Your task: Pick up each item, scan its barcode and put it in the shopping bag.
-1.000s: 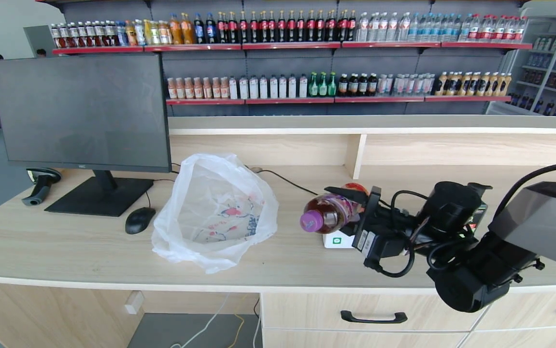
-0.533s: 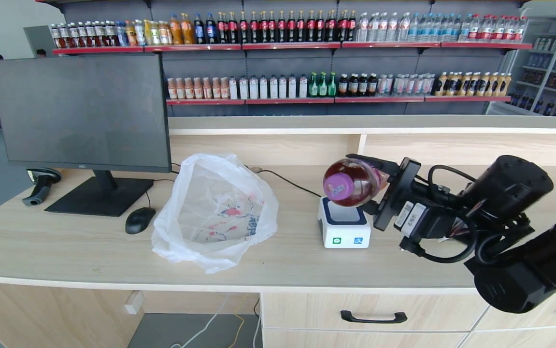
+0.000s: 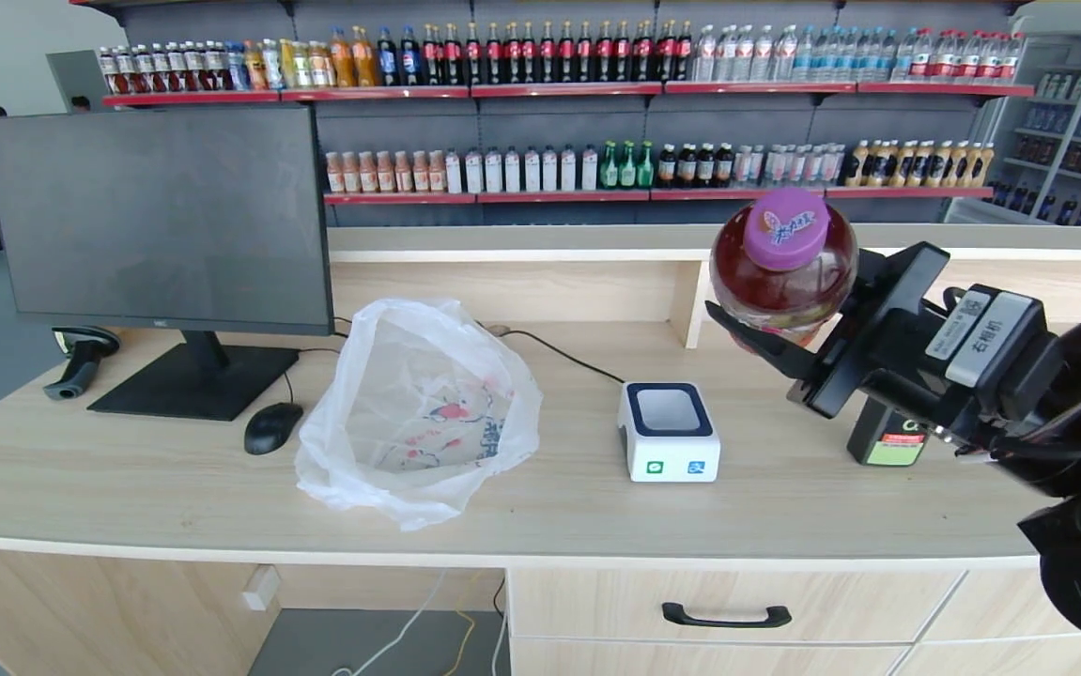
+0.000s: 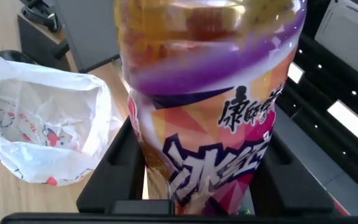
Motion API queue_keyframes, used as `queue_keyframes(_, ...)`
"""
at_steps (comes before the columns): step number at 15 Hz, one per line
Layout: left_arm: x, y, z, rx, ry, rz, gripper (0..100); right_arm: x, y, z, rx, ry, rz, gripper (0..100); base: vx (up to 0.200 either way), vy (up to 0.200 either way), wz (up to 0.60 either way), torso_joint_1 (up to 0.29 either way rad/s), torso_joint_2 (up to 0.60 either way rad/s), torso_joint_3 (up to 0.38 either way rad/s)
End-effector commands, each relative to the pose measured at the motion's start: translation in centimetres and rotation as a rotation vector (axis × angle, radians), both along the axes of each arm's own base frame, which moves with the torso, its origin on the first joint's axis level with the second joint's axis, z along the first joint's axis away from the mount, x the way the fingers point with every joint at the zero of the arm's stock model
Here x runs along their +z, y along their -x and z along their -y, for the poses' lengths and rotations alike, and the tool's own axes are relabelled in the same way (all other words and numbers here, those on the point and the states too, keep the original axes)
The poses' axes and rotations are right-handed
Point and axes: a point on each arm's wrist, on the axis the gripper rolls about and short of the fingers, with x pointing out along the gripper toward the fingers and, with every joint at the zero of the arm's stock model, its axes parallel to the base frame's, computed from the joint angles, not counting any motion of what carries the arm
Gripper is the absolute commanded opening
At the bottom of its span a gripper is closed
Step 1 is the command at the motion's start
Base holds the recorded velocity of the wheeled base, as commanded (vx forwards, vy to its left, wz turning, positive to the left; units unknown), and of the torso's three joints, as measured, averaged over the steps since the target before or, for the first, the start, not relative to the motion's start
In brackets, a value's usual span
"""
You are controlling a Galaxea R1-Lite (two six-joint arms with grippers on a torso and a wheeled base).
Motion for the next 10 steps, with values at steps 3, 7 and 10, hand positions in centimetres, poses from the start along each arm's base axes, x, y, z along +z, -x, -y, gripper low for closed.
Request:
queue_keyframes(3,0.0,0.0,0.0,0.001,0.0,0.0,100,1.7,1.3,-1.7,0.007,-0.131,-0.043,0,0.0,0.0,0.0,0.0,0.0,0.0)
queue_keyframes(7,0.0,0.0,0.0,0.001,0.0,0.0,100,1.1,4.5,-4.9,0.063,-0.387,-0.353,0,0.0,0.0,0.0,0.0,0.0,0.0)
queue_keyframes(10,0.0,0.0,0.0,0.001,0.0,0.0,100,0.3,5.0,-4.3,0.009,-0.566,-0.532,0,0.0,0.0,0.0,0.0,0.0,0.0)
